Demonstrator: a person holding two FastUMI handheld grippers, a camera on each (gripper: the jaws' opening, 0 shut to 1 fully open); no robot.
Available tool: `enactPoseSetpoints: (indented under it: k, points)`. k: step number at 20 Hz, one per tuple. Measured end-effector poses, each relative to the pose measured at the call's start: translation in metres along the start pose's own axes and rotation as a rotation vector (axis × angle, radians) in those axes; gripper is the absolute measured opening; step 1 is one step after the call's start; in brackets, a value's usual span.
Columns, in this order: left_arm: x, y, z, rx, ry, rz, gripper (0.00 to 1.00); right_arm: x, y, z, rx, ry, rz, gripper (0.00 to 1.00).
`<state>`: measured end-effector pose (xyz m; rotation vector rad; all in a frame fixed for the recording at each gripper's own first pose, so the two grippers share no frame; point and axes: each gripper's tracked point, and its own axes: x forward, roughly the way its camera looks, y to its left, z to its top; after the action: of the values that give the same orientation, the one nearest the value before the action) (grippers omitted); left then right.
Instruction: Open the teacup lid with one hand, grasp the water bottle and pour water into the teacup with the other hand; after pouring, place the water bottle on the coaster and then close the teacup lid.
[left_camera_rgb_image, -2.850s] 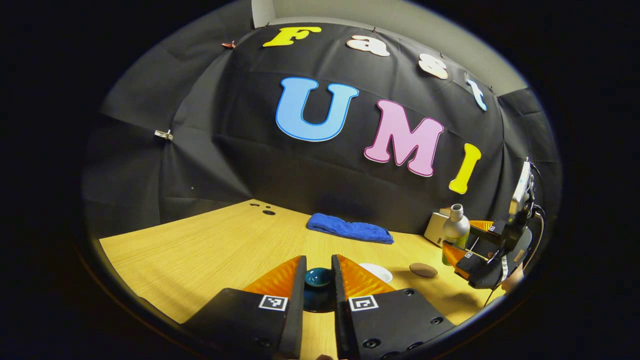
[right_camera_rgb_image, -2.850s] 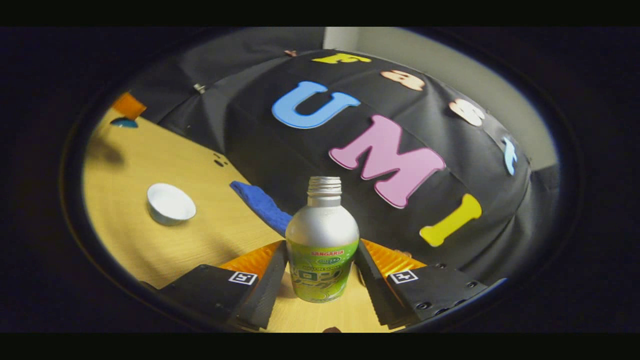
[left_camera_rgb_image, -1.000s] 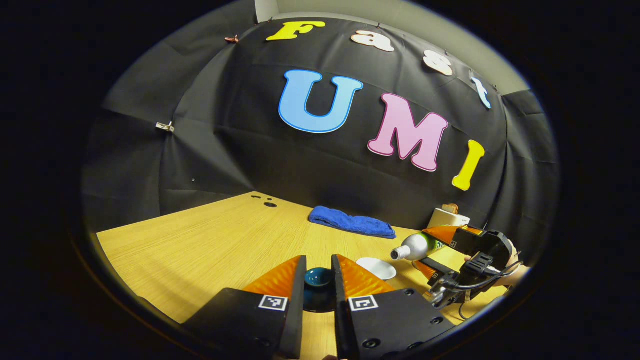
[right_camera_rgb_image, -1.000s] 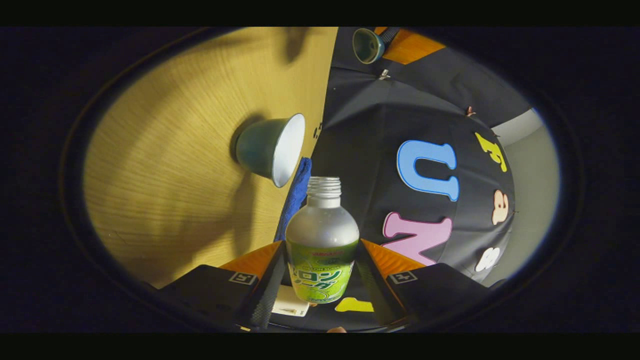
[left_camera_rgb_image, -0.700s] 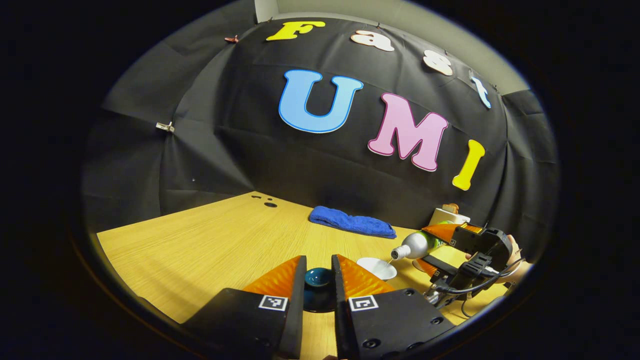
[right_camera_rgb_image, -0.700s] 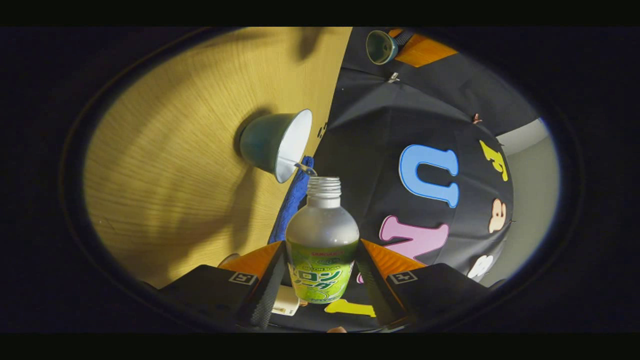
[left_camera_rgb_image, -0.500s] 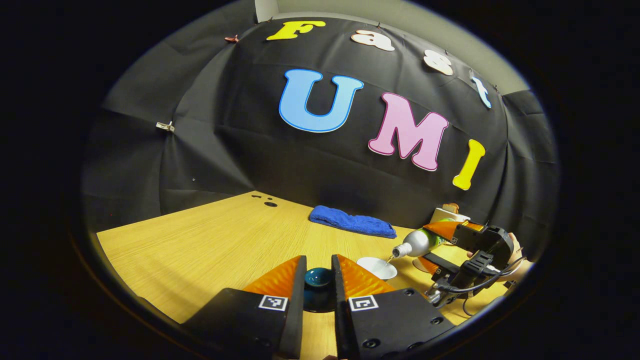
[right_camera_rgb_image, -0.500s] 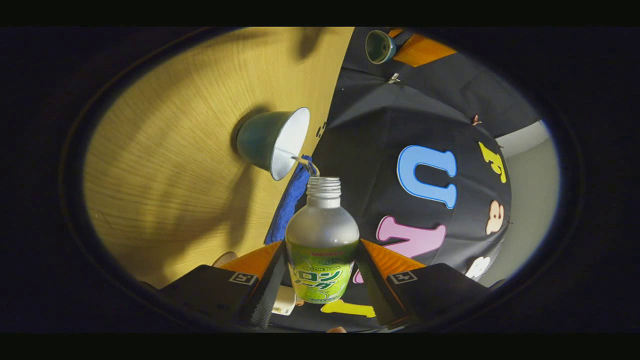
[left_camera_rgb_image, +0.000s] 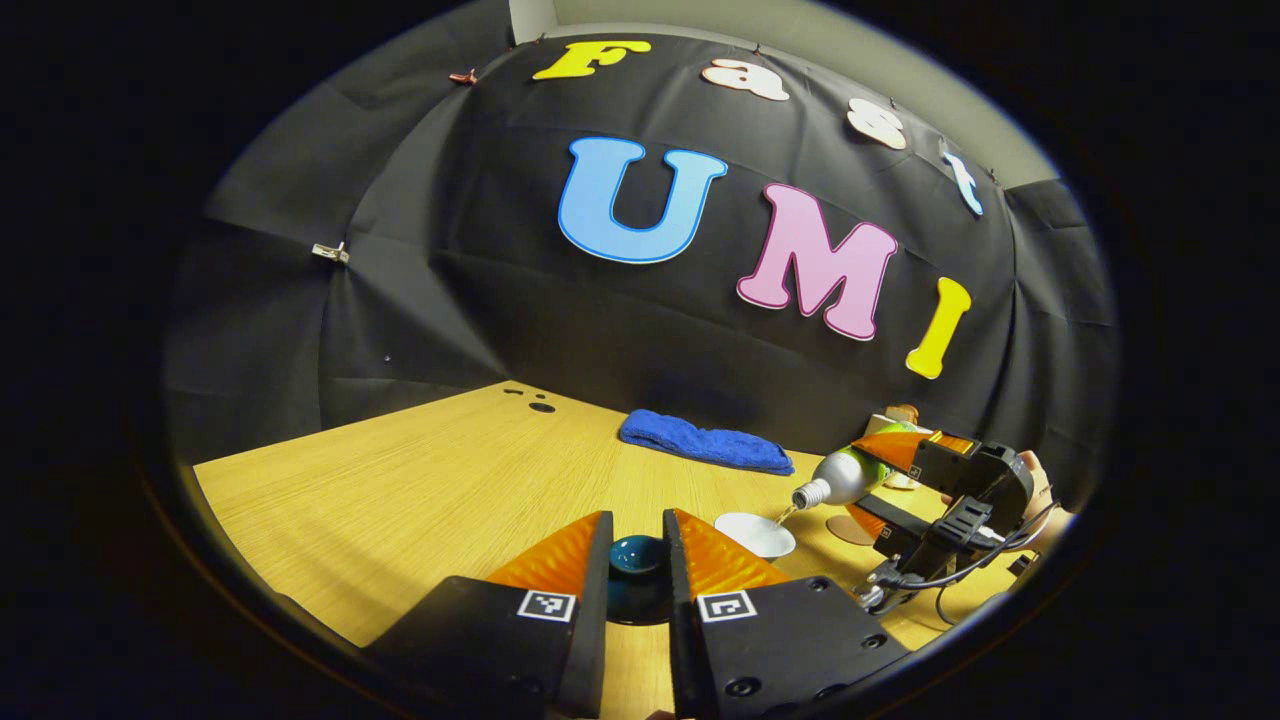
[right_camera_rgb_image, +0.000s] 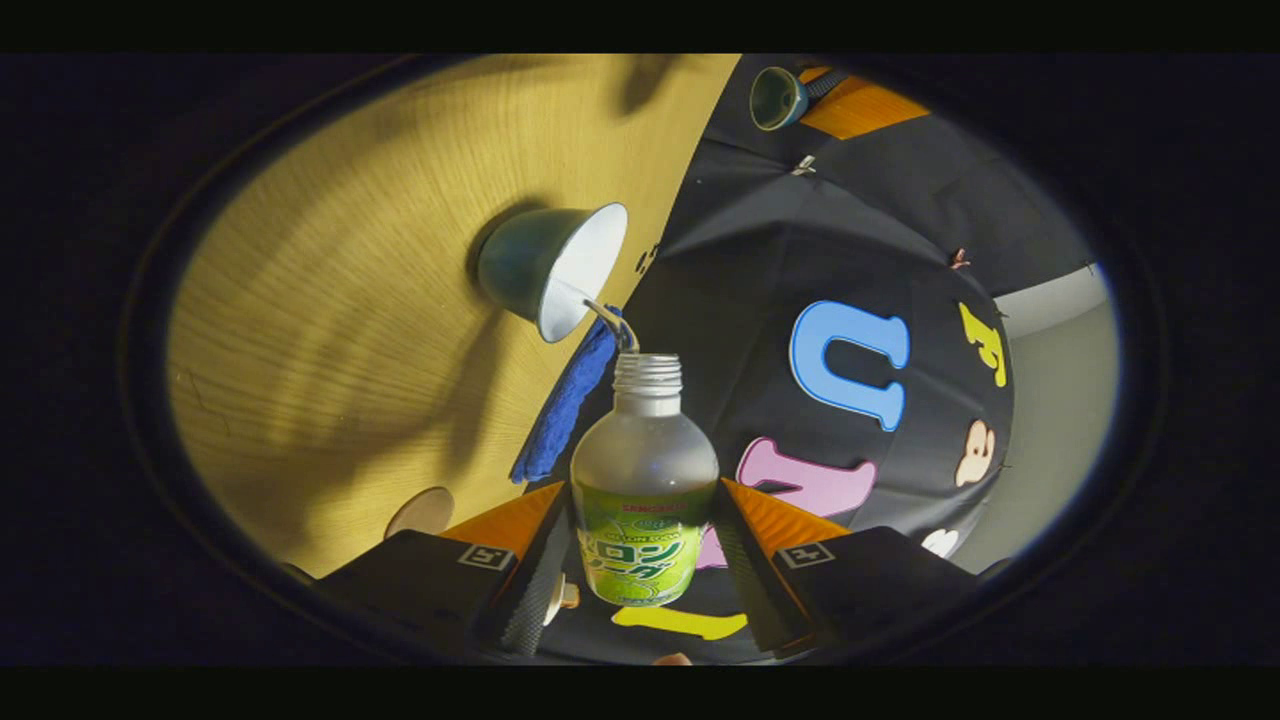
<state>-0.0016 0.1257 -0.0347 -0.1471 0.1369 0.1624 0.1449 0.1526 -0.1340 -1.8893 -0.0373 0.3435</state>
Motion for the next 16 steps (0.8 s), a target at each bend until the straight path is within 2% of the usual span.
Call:
enactPoseSetpoints:
  k: [2, 4, 8, 16]
  points:
    - [0.001, 0.000, -0.001, 0.001, 0.001, 0.001, 0.33, 0.000, -0.005, 0.001, -0.032, -0.004, -0.014, 0.80]
    - [0.000, 0.002, -0.001, 0.002, 0.001, 0.004, 0.30, -0.003, -0.007, 0.001, -0.057, -0.004, -0.023, 0.80]
    - [0.000, 0.001, 0.000, 0.001, 0.001, 0.004, 0.30, -0.001, -0.013, -0.003, -0.076, -0.004, -0.031, 0.80]
    - [0.001, 0.003, -0.001, -0.002, 0.002, 0.009, 0.30, -0.003, -0.031, -0.003, -0.195, -0.020, -0.093, 0.80]
